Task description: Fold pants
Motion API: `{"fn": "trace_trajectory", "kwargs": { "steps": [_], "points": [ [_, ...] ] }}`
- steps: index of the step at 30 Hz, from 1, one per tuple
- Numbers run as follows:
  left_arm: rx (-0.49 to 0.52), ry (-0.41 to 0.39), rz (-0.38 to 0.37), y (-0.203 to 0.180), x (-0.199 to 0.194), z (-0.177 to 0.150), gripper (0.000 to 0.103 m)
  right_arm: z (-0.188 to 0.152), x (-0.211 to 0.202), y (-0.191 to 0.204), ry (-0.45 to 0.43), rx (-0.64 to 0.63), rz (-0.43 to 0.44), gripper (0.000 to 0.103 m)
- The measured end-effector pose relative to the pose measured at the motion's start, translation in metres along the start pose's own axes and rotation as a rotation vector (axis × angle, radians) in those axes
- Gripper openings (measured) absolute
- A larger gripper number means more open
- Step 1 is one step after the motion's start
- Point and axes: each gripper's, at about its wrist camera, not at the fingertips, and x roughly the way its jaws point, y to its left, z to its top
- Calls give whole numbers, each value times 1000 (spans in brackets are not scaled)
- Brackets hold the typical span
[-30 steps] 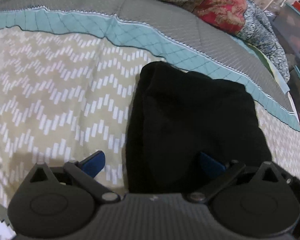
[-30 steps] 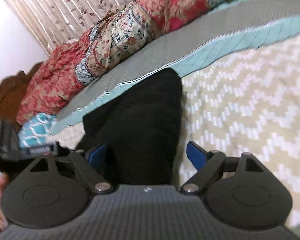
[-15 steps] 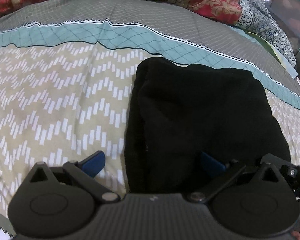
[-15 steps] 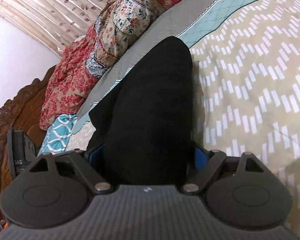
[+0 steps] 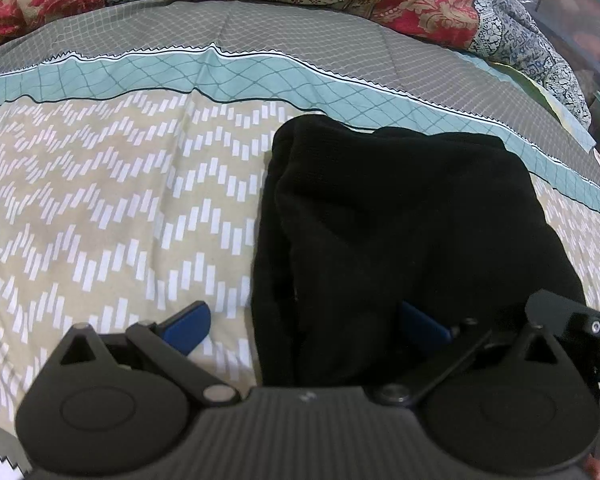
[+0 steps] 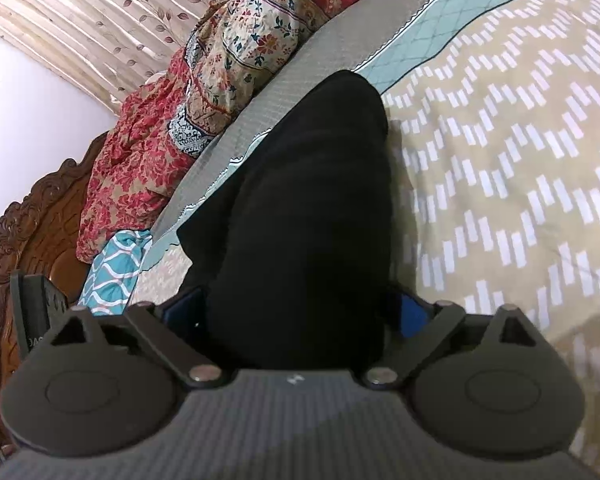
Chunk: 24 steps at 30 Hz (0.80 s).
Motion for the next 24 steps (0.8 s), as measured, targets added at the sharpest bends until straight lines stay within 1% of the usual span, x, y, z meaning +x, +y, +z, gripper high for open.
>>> {"fn": "trace_trajectory", "kwargs": {
  "steps": [3, 4, 6, 8, 9, 11, 12, 13, 14, 15, 17, 19, 21, 24],
  "points": [
    [0, 1, -1, 0, 0, 0, 103, 2, 3, 3, -11, 7, -25, 102],
    [-1, 0, -1, 0, 0, 0, 103, 3, 4, 3, -17, 14, -27, 101],
    [-2, 0, -2, 1, 1, 1, 103, 6, 5, -1, -25, 32, -45, 82],
    [-3, -6, -2, 0, 1, 1, 103, 11, 6, -8, -16, 86, -21, 72],
    [-6, -9, 1, 0, 1, 0, 103, 12, 7, -8, -10, 85, -16, 70],
    [-7, -30, 7, -2, 1, -1, 103, 13, 4, -2, -3, 46, -31, 61],
    [-5, -43, 3, -4, -1, -3, 93, 12, 2, 4, -6, 22, -33, 58],
    [0, -58, -30, -6, -5, -3, 80, 12, -1, 11, -10, -16, -31, 54],
    [-2, -69, -78, -9, -11, -4, 56, 10, -3, 18, -19, -57, -28, 52],
    [-6, -78, -99, -13, -17, -2, 51, 9, -5, 26, -38, -101, -14, 52],
    [-6, -103, -108, -21, -27, 2, 49, 11, -10, 36, -82, -149, 36, 50],
    [-44, -121, -137, -22, -35, 13, 48, 19, -15, 45, -136, -193, 61, 50],
    [-71, -160, -167, -24, -43, 32, 47, 30, -19, 55, -193, -253, 80, 50],
    [-64, -245, -179, -30, -52, 70, 47, 60, -19, 62, -265, -302, 115, 50]
  ]
}}
